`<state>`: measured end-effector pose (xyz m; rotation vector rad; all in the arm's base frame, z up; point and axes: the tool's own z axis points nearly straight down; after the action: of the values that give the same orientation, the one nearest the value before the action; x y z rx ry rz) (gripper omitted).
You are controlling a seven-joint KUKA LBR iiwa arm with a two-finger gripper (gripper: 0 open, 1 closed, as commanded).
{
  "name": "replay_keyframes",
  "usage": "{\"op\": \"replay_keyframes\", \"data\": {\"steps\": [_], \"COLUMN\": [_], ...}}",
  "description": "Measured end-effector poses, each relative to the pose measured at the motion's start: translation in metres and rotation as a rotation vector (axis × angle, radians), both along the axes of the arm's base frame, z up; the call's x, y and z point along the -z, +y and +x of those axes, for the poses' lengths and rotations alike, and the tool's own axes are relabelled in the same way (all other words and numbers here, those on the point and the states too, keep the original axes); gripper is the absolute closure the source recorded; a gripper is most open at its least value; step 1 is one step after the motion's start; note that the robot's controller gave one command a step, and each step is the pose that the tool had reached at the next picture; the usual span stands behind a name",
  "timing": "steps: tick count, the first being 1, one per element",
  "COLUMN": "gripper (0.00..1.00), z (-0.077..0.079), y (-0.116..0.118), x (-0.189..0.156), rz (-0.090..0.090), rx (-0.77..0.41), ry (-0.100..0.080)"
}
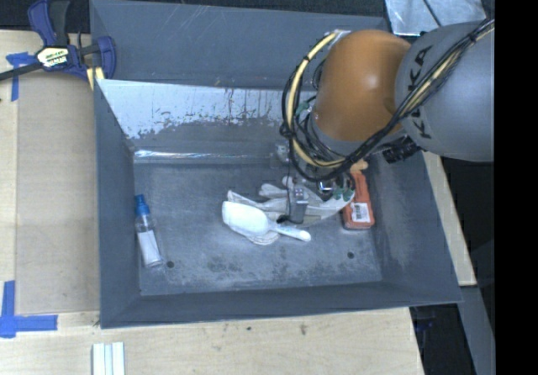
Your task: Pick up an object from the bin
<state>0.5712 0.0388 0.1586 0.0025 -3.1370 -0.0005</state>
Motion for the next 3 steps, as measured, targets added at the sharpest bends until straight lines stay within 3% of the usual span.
{"op": "replay_keyframes", "data": {"steps": [1, 2, 3], "gripper": [0.00, 1.00, 1.00], "z": [0.002, 0.000, 0.000], "y": [0.000, -0.032, -0.032], "x": [-0.004, 0.072, 0.072], "rz": [0.000, -0.001, -0.001], "rx": [0.001, 0.063, 0.063], "ry": [-0.008, -0.006, -0.006]}}
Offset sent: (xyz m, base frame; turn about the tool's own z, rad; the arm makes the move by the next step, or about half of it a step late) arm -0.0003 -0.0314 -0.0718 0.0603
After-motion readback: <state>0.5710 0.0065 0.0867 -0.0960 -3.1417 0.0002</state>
